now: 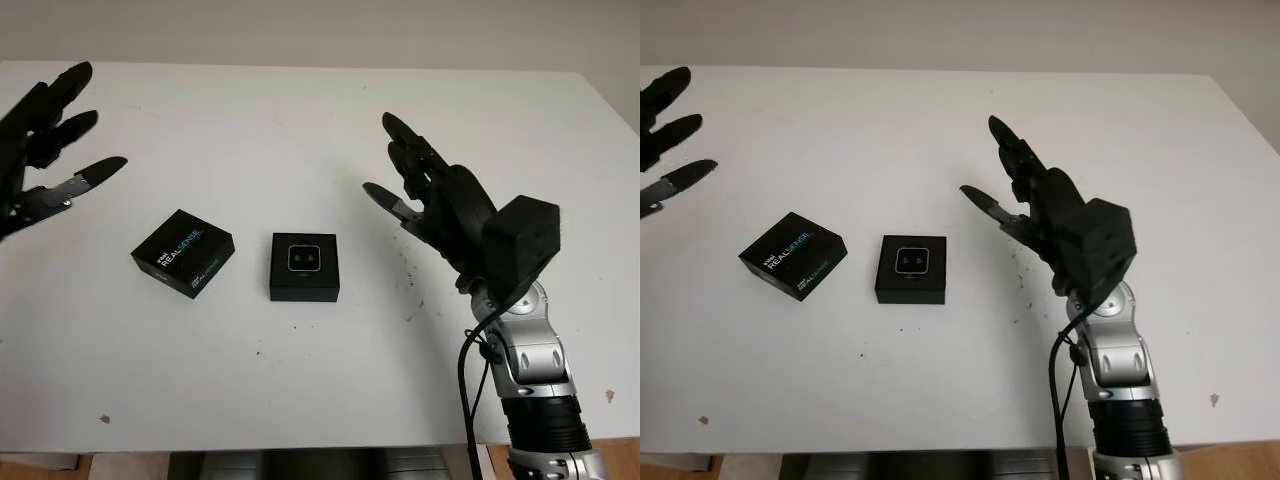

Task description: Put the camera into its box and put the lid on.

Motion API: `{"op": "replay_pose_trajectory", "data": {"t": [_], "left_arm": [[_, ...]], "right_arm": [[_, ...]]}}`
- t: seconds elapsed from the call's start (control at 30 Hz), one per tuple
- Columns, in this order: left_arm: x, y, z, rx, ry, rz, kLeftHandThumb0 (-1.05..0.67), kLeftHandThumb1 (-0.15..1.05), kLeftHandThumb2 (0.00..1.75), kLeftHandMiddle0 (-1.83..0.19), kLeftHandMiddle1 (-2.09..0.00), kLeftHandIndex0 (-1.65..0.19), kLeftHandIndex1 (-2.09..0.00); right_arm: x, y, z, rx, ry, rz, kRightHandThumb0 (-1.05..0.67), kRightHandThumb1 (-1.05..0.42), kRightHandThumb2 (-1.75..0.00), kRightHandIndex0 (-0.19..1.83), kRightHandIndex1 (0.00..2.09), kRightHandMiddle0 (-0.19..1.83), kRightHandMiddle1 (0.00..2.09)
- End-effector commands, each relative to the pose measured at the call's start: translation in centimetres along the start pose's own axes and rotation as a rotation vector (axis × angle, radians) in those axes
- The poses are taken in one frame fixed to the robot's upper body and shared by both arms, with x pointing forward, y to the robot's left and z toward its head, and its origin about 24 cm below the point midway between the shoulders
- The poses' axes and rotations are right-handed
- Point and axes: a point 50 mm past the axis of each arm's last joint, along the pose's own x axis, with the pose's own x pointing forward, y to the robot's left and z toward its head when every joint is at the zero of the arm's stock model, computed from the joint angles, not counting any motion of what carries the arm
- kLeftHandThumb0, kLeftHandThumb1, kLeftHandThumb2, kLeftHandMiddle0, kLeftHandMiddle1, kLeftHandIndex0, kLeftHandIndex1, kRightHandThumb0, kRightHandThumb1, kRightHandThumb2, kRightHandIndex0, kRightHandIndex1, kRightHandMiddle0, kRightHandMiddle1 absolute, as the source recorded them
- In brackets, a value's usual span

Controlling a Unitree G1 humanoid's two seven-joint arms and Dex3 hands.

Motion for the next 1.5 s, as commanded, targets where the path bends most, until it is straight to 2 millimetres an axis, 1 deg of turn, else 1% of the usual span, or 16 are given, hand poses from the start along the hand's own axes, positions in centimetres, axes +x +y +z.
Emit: {"op": "replay_pose_trajectory", "data": {"t": [0.0,0.07,0.1,0.13,0.2,0.33,0.43,0.53,0.67,0.8,0.97,1.1,1.17,1.2,1.37,1.47], "left_arm": [[0.5,0.6,1.2,0.171,0.003,-0.079,-0.85,0.88,0.04,0.02,-0.02,0.0,-0.04],[0.9,0.5,1.7,0.324,0.023,-0.164,-0.89,0.88,0.05,0.01,-0.04,0.01,-0.04],[1.1,0.3,1.9,0.386,0.028,-0.201,-0.86,0.86,0.04,0.03,-0.04,0.03,-0.03],[1.3,0.2,2.0,0.425,0.031,-0.224,-0.79,0.82,0.03,0.04,-0.04,0.03,-0.04],[1.7,-0.2,2.2,0.508,0.042,-0.272,-0.75,0.8,0.03,0.05,-0.04,0.03,-0.04],[2.4,-1.6,2.4,0.717,0.02,-0.376,-0.73,0.8,0.05,0.07,-0.05,0.07,-0.04],[3.1,-2.7,2.6,0.808,-0.008,-0.407,-0.69,0.78,0.04,0.06,-0.05,0.09,-0.03],[3.7,-3.3,2.8,0.842,-0.049,-0.413,-0.65,0.76,0.04,0.06,-0.05,0.1,-0.04],[4.4,-4.3,2.9,0.892,-0.108,-0.413,-0.66,0.75,0.05,0.04,-0.06,0.09,-0.05],[5.7,-5.5,3.1,0.916,-0.116,-0.432,-0.63,0.75,0.05,0.07,-0.05,0.12,-0.03],[7.4,-6.4,3.3,0.949,-0.123,-0.459,-0.63,0.77,0.06,0.09,-0.04,0.16,-0.03],[8.1,-6.7,3.5,0.998,-0.115,-0.485,-0.63,0.78,0.06,0.1,-0.05,0.18,-0.03],[8.4,-6.9,3.6,1.017,-0.12,-0.499,-0.63,0.78,0.06,0.09,-0.06,0.17,-0.04],[8.5,-7.0,3.6,1.02,-0.121,-0.505,-0.63,0.78,0.06,0.08,-0.06,0.15,-0.05],[8.8,-7.4,3.0,1.003,-0.129,-0.523,-0.63,0.78,0.05,0.07,-0.06,0.12,-0.06],[8.9,-7.8,2.5,1.007,-0.135,-0.549,-0.68,0.78,0.05,0.06,-0.06,0.11,-0.07]], "right_arm": [[0.5,-1.1,0.7,0.041,-0.015,-0.008,-0.63,-1.05,-0.22,0.07,0.09,0.1,0.12],[0.8,-1.6,1.0,0.094,-0.016,-0.009,-0.62,-1.05,-0.26,0.05,0.07,0.09,0.11],[0.9,-1.9,1.1,0.1,-0.016,-0.013,-0.61,-1.05,-0.28,0.04,0.07,0.08,0.11],[1.0,-2.2,1.3,0.1,-0.014,-0.016,-0.62,-1.05,-0.3,0.03,0.06,0.07,0.11],[1.2,-2.7,1.5,0.105,-0.019,-0.015,-0.63,-1.05,-0.34,0.03,0.06,0.06,0.1],[1.8,-4.0,2.1,0.145,-0.015,-0.04,-0.58,-1.05,-0.47,0.04,0.07,0.04,0.1],[2.0,-4.5,2.4,0.155,-0.021,-0.038,-0.57,-1.05,-0.47,0.01,0.05,0.02,0.1],[2.2,-4.7,2.6,0.178,-0.021,-0.044,-0.57,-1.05,-0.45,0.0,0.05,0.02,0.11],[2.4,-5.0,2.9,0.186,-0.036,-0.054,-0.58,-1.05,-0.47,0.01,0.05,0.0,0.12],[2.4,-5.4,3.3,0.21,-0.032,-0.067,-0.55,-1.05,-0.5,-0.01,0.04,-0.03,0.12],[2.1,-5.3,3.0,0.207,-0.021,-0.071,-0.53,-1.05,-0.5,0.0,0.05,-0.01,0.16],[2.0,-5.2,2.9,0.203,-0.014,-0.076,-0.54,-1.05,-0.5,0.0,0.05,-0.04,0.19],[2.0,-5.2,2.8,0.205,-0.012,-0.08,-0.54,-1.05,-0.5,0.0,0.05,-0.14,0.37],[1.9,-5.2,2.8,0.206,-0.012,-0.081,-0.54,-1.05,-0.5,0.0,0.05,-0.16,0.42],[1.9,-5.1,2.7,0.205,-0.011,-0.086,-0.52,-1.05,-0.52,-0.02,0.04,-0.19,0.43],[1.8,-5.1,2.7,0.207,-0.01,-0.11,-0.49,-1.05,-0.51,0.0,0.05,-0.18,0.47]]}}
